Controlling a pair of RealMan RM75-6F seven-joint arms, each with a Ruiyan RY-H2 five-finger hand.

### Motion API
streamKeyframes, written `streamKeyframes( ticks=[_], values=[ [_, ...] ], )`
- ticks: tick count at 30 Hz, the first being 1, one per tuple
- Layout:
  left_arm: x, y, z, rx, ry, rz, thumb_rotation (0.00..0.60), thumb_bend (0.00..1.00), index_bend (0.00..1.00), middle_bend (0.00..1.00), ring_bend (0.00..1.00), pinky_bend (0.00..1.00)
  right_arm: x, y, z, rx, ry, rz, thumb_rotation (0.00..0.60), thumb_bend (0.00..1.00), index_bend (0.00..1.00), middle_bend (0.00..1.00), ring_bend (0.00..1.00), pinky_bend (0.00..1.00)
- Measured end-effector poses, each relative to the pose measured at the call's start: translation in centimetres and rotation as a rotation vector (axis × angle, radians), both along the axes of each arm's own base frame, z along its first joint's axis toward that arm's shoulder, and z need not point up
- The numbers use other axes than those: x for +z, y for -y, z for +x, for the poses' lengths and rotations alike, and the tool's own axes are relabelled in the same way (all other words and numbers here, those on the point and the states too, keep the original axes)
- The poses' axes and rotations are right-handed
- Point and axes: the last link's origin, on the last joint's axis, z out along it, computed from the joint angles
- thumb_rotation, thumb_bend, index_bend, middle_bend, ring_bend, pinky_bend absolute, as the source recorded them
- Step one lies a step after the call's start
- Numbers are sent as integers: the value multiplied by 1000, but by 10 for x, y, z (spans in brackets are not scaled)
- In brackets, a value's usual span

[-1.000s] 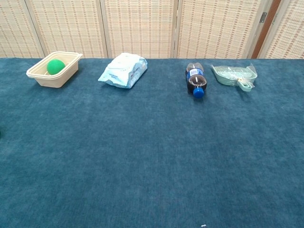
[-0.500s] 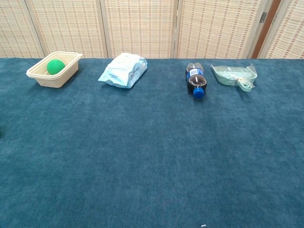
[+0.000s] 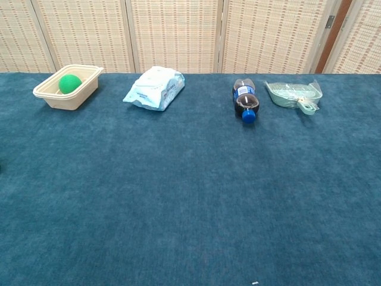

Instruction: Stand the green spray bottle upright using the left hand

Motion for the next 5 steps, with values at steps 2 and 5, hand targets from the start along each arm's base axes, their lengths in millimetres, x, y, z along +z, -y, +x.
streamKeyframes(
  ticks=[2, 5],
  values=[
    [-2, -1, -1, -18, -24, 15, 600, 537, 444, 309, 235, 153, 0, 0, 0, -1, -1, 1, 600, 241, 417, 405, 380, 806],
    [-5, -3, -2, -31, -58, 15, 600, 537, 454, 319, 242, 161, 1, 0, 0, -8, -1, 3, 600, 241, 417, 405, 380, 806]
  ],
)
